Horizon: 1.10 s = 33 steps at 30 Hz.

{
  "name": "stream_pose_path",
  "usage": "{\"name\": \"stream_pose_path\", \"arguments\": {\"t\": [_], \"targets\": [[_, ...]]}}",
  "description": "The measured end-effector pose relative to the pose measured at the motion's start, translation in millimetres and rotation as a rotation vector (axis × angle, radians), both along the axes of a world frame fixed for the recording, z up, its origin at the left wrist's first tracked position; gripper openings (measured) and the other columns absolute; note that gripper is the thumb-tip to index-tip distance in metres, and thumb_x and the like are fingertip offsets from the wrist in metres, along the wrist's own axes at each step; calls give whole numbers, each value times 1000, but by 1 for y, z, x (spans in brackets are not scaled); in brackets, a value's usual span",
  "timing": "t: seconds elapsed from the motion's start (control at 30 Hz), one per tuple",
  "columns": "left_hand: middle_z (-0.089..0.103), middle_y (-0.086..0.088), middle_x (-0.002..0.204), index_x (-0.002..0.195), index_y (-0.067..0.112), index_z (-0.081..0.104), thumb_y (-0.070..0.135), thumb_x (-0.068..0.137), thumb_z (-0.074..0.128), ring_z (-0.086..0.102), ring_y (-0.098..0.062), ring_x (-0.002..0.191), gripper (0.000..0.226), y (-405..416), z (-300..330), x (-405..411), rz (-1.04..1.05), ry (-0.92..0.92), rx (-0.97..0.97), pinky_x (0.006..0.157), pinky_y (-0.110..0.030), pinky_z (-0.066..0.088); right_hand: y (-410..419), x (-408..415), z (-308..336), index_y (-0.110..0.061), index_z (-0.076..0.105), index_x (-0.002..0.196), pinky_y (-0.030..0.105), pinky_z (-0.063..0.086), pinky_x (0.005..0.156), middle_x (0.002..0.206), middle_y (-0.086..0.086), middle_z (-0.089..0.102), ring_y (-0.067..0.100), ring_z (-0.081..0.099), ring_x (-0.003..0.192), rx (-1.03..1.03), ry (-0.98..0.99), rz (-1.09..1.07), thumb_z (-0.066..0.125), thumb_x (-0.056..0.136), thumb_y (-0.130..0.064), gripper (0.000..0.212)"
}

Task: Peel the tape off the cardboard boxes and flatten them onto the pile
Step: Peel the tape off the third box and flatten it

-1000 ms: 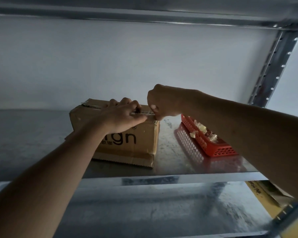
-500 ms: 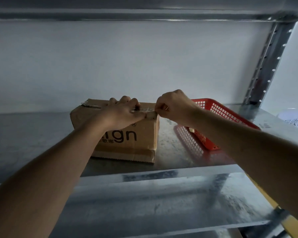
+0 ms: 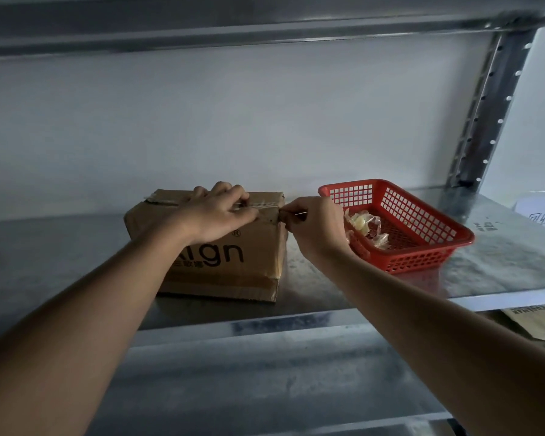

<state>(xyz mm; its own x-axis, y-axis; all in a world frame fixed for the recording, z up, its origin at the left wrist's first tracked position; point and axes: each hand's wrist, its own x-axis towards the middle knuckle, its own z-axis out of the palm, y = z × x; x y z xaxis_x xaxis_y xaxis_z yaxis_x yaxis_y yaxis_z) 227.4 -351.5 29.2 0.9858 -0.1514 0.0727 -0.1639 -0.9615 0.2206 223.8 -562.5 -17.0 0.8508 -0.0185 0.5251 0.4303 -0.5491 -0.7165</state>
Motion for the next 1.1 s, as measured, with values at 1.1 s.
{"name": "stream_pose_path", "arguments": {"t": [1.1], "targets": [[36,21,135,134,49,47,66,100,46,26,-20,137,38,-4,7,-2,66,41,-116,111,-52,25,1,13,-1,-18,81,82,38,62,67,79,-4,75,12,68,74,56,93,56,71,91,-10,15]]}}
